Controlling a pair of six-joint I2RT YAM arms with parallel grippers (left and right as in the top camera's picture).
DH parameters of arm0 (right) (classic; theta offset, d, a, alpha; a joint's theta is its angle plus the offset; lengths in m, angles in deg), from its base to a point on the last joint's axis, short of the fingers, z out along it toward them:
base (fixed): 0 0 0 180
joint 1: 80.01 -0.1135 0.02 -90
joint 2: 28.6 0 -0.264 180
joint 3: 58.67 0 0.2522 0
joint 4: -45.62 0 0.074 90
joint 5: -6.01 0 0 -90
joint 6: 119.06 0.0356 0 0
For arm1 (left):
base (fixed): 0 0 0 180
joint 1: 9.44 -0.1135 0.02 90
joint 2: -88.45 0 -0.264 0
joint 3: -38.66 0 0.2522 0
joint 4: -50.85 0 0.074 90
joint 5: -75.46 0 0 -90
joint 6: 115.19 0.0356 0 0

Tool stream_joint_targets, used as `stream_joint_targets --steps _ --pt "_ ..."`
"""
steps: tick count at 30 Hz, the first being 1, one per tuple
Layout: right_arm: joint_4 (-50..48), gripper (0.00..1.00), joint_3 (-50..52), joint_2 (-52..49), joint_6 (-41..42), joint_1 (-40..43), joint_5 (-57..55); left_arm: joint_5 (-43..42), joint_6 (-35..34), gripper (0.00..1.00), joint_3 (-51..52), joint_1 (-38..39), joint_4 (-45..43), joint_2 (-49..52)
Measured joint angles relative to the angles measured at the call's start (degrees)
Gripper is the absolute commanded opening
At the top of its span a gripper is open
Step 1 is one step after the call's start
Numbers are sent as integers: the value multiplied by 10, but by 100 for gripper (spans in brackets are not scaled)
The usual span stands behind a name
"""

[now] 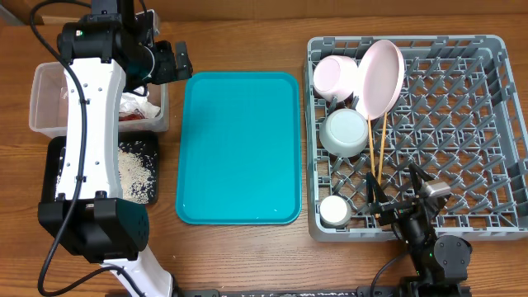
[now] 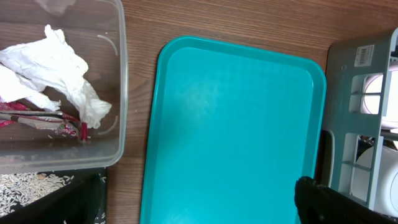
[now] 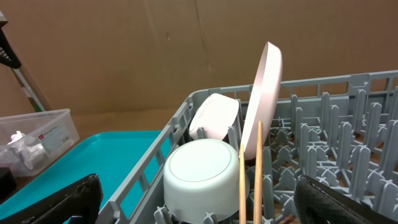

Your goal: Sort waste into correct bins and load items into the dishwasher

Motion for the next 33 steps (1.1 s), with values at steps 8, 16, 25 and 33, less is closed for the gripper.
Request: stream_joint_targets --steps 8,16,25,33 --pt "0 100 0 0 0 0 0 5 0 100 0 0 0 0" --pt "0 100 0 0 0 0 0 73 0 100 0 0 38 -40" --pt "1 100 0 0 0 0 0 56 55 100 249 0 -278 -311" --pt "1 100 0 0 0 0 0 33 87 100 634 0 -531 -532"
